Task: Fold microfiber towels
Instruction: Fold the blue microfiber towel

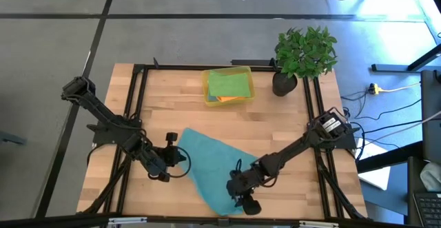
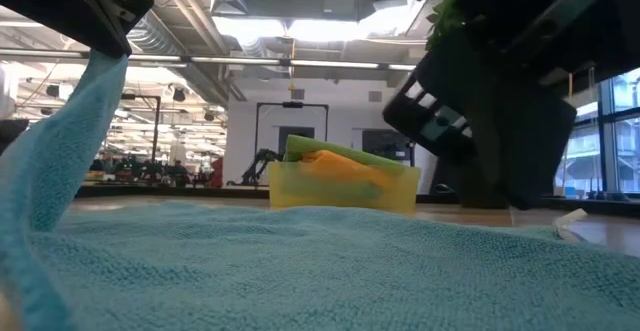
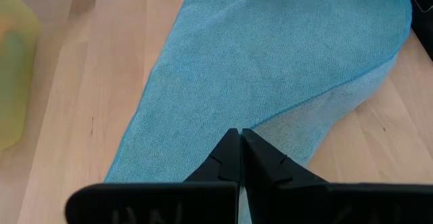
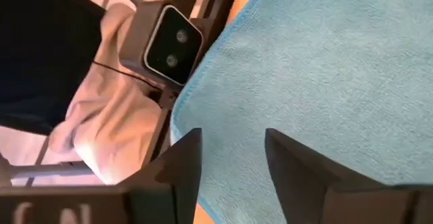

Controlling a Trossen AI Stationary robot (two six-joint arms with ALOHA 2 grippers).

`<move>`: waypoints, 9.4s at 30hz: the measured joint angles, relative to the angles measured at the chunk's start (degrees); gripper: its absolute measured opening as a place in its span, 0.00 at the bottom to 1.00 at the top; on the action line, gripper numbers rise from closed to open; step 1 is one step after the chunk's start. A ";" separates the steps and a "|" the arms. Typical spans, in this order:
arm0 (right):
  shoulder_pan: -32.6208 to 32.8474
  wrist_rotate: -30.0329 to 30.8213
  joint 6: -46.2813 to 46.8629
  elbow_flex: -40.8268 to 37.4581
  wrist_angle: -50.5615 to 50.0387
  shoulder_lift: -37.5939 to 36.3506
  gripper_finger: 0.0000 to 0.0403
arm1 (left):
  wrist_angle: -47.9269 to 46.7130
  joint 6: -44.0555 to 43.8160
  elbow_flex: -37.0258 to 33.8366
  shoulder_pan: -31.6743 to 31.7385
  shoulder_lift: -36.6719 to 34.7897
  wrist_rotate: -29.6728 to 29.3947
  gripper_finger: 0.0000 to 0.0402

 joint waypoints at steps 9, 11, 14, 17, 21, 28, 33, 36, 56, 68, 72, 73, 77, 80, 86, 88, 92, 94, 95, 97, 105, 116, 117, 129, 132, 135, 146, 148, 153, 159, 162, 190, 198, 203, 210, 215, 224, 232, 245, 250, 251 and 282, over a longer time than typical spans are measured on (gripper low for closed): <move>0.54 -5.04 0.39 0.60 -1.40 0.00 0.43 | -0.01 0.00 0.00 0.00 0.00 0.00 0.00; 1.05 -5.07 1.49 0.58 -0.45 0.00 0.43 | -0.01 0.00 0.00 0.00 0.00 0.00 0.00; 1.89 -3.91 1.68 0.58 1.18 0.12 0.43 | -0.01 0.00 0.00 0.00 0.00 0.00 0.00; 2.66 -2.05 1.67 0.58 1.31 0.38 0.43 | -0.01 0.00 0.00 0.00 0.00 0.00 0.00; 3.00 -0.35 1.77 0.58 1.43 1.05 0.43 | -0.02 0.00 0.00 0.00 0.00 0.00 0.00; 2.94 -2.65 3.16 0.58 4.26 3.35 0.43 | 0.01 0.00 0.00 0.02 0.00 0.00 0.00; 2.96 -1.66 3.13 0.58 3.88 3.37 0.39 | -0.03 0.00 0.00 0.02 0.00 0.00 0.00; 2.94 -1.35 1.87 0.58 4.13 3.37 0.28 | -0.03 0.00 0.00 0.02 0.00 0.00 0.00; 3.22 21.75 -3.68 0.56 -25.33 -14.08 0.01 | 3.17 4.11 -0.02 1.64 -0.55 -3.88 0.00; -2.80 48.97 -6.51 0.56 -48.16 -38.44 0.00 | 3.33 22.66 7.73 11.33 -12.16 -18.28 0.00; -7.42 51.89 -11.11 0.56 -48.17 -45.18 0.00 | 3.19 30.51 11.63 16.35 -15.97 -18.64 0.00; -8.67 51.98 -12.39 0.56 -48.16 -46.58 0.00 | 3.12 32.34 12.35 17.66 -16.79 -18.64 0.00; -13.74 51.99 -16.22 0.56 -47.97 -51.27 0.00 | 2.99 38.12 14.48 22.65 -19.28 -18.60 0.00; -16.88 51.98 -18.55 0.56 -47.99 -53.52 0.00 | 2.95 40.72 14.99 26.51 -20.49 -17.00 0.00; -19.54 50.61 -19.70 0.50 -48.08 -54.50 0.00 | -2.82 41.11 15.04 32.67 -21.18 -10.49 0.00; -19.53 49.48 -19.48 -0.30 -47.57 -54.28 0.00 | -6.45 40.61 15.04 33.66 -21.07 -8.49 0.00; -18.89 46.30 -17.19 -3.47 -47.62 -53.46 0.00 | -13.70 36.57 15.02 34.40 -20.28 -5.38 0.00; -18.23 45.11 -15.66 -5.82 -47.60 -53.48 0.00 | -16.63 33.71 15.02 34.40 -20.20 -3.85 0.00; -17.89 44.72 -14.66 -7.11 -47.48 -53.48 0.00 | -18.21 32.07 15.02 34.37 -20.19 -2.85 0.00; -17.01 43.45 -12.50 -9.75 -47.10 -53.48 0.00 | -20.36 28.70 14.82 33.88 -20.03 -0.44 0.00; -10.95 38.12 -5.21 -19.82 -35.35 -53.39 0.00 | -19.88 17.98 7.87 27.68 -19.87 8.09 0.00; -1.50 29.35 4.35 -35.03 -8.34 -43.22 0.00 | -4.58 0.49 -10.83 12.17 -19.82 10.82 0.00; -0.86 28.77 5.35 -35.60 -7.23 -41.68 0.00 | -2.17 -0.60 -12.41 10.88 -19.82 10.82 0.00; 8.14 24.56 12.51 -31.65 5.19 -24.02 0.01 | 21.95 -8.96 -23.37 -4.27 -16.59 10.33 0.00; 9.83 23.93 12.66 -28.92 5.17 -21.75 0.01 | 26.50 -9.50 -23.52 -7.09 -12.62 10.47 0.00; 11.19 22.52 12.54 -26.81 5.16 -20.88 0.01 | 32.12 -11.46 -23.52 -8.89 -8.64 11.79 0.00; 11.25 27.11 7.15 -25.84 -2.16 -26.84 0.01 | 34.55 1.16 -21.77 -9.87 -7.62 7.37 0.00; 10.78 32.65 7.69 -25.88 -6.19 -29.14 0.01 | 31.72 3.37 -21.72 -9.54 -10.69 4.43 0.00; 9.65 41.69 10.67 -29.69 -9.72 -34.35 0.01 | 19.31 3.34 -21.70 -7.65 -18.48 -2.01 0.00; 4.90 45.32 17.24 -38.50 -7.00 -35.91 0.01 | 12.25 4.65 -21.70 -1.72 -23.66 -5.18 0.00; 2.32 47.25 17.86 -42.70 -1.30 -35.93 0.01 | 10.03 5.14 -21.70 2.09 -24.28 -4.63 0.00; -6.03 49.29 15.90 -47.39 6.95 -36.02 0.02 | 8.56 9.22 -25.86 22.18 -23.91 2.13 0.00; -6.03 49.27 17.24 -47.39 5.21 -36.00 0.02 | 8.51 11.13 -25.86 24.37 -23.91 1.14 0.07; -6.23 49.27 17.32 -47.39 5.23 -35.98 0.02 | 8.53 11.08 -25.86 25.49 -23.91 1.00 0.18; -6.40 49.98 16.98 -47.39 5.25 -35.98 0.03 | 9.58 11.08 -25.86 25.77 -23.91 -0.63 0.25; -6.46 50.80 16.46 -47.39 5.25 -36.30 0.14 | 13.99 11.10 -25.86 24.38 -23.91 2.20 0.25; -6.44 52.02 9.74 -45.91 4.64 -41.81 0.35 | 20.71 9.51 -25.09 17.34 -23.85 4.90 0.25; -6.03 48.65 7.60 -45.14 4.60 -41.71 0.36 | 19.83 -1.39 -25.09 9.80 -18.61 6.24 0.24; -5.10 39.67 4.05 -45.16 18.52 -38.21 0.27 | 20.21 -0.59 -25.07 8.28 -9.77 1.80 0.24; -4.61 39.55 1.67 -45.16 23.23 -38.21 0.26 | 20.18 0.99 -24.24 9.44 -9.34 7.09 0.24; -4.59 39.55 1.77 -45.16 23.15 -38.21 0.26 | 19.27 0.49 -24.24 9.40 -8.97 7.19 0.24; 1.68 22.76 6.36 -33.46 15.56 -15.41 0.01 | 18.23 9.18 -24.30 28.73 -2.73 17.65 0.01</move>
